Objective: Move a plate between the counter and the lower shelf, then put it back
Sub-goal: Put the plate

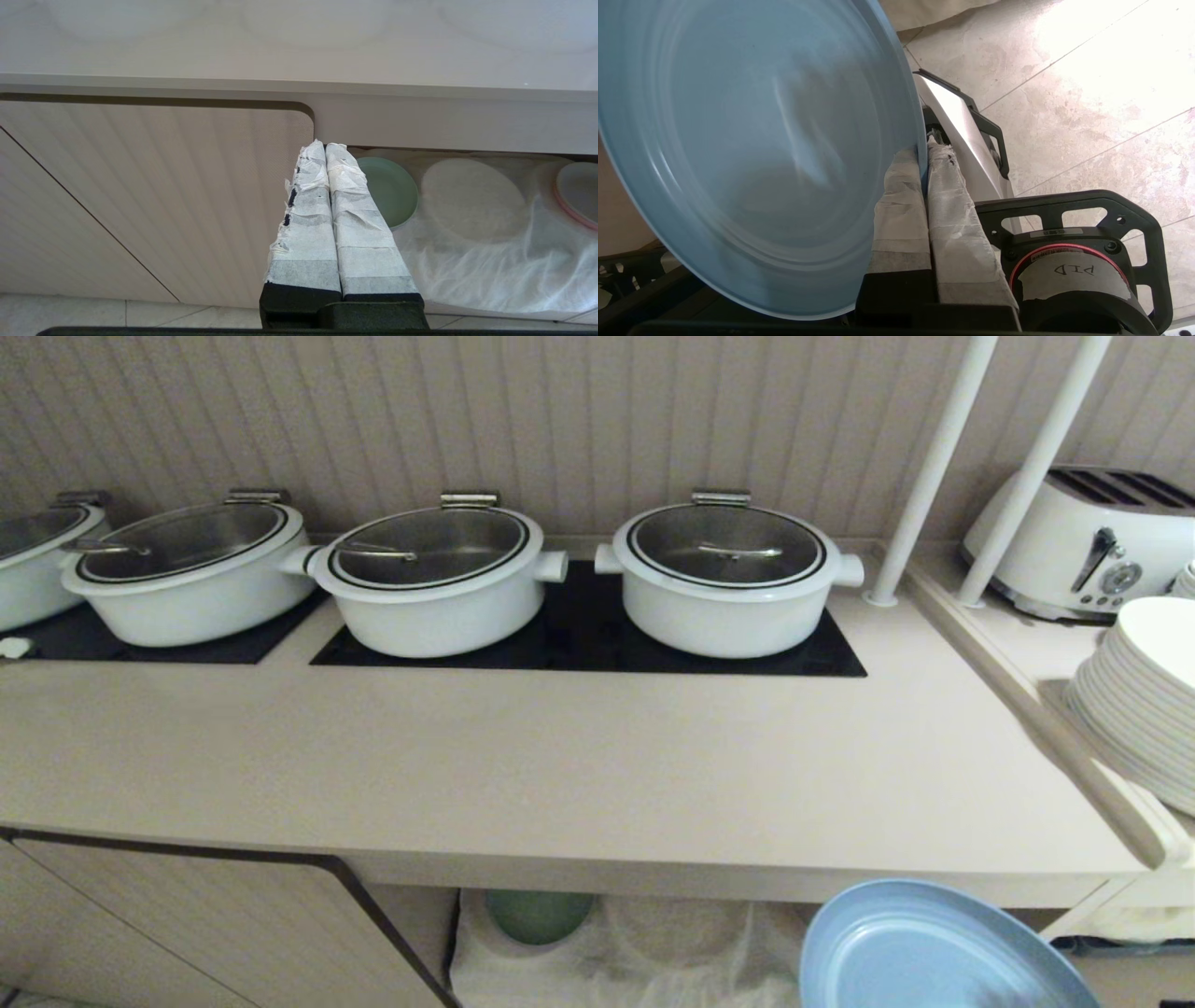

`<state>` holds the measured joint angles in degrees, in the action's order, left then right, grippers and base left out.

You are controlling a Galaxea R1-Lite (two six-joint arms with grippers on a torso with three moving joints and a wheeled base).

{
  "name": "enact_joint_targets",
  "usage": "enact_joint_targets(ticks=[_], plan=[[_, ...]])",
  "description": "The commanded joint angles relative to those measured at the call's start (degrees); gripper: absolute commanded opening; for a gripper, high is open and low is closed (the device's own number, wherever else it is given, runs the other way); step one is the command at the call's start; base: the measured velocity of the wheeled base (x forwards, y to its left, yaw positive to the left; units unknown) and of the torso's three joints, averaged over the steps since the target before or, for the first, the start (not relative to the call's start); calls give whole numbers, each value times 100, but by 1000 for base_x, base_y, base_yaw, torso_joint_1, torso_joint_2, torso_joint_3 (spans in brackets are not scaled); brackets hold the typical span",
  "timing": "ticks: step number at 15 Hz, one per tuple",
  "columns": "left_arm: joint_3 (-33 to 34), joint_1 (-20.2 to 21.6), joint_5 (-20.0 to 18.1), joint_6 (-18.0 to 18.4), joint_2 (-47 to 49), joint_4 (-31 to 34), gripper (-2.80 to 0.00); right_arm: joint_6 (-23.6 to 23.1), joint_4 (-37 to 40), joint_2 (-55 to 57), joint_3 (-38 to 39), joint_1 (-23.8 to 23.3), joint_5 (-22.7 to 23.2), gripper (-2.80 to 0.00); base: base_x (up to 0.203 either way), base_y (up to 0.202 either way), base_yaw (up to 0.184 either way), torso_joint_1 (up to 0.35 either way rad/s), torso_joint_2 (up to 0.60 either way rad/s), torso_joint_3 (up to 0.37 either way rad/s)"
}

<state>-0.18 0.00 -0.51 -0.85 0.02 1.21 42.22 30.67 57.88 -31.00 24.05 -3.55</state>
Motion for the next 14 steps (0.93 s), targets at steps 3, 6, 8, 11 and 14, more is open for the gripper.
enact_joint_targets(ticks=[3, 6, 8, 11, 14], plan=[[1, 0, -2, -4, -2, 2, -280, 24, 27, 13, 6, 3, -6, -280, 0, 0, 0, 0, 0, 0], [1, 0, -2, -11, -2, 2, -280, 23, 27, 13, 6, 3, -6, -280, -1, 59, -2, -1, 2, -3], [1, 0, -2, -11, -2, 2, -280, 15, 27, 13, 6, 3, -6, -280, 0, 195, -1, -8, 7, 7], [1, 0, -2, -11, -2, 2, -280, 23, 27, 13, 15, 3, -6, -280, 0, 194, -2, 6, -1, 3], [1, 0, 2, -11, -2, 2, -280, 24, 27, 13, 15, 3, -6, -280, 0, 197, -2, 6, 0, 2]])
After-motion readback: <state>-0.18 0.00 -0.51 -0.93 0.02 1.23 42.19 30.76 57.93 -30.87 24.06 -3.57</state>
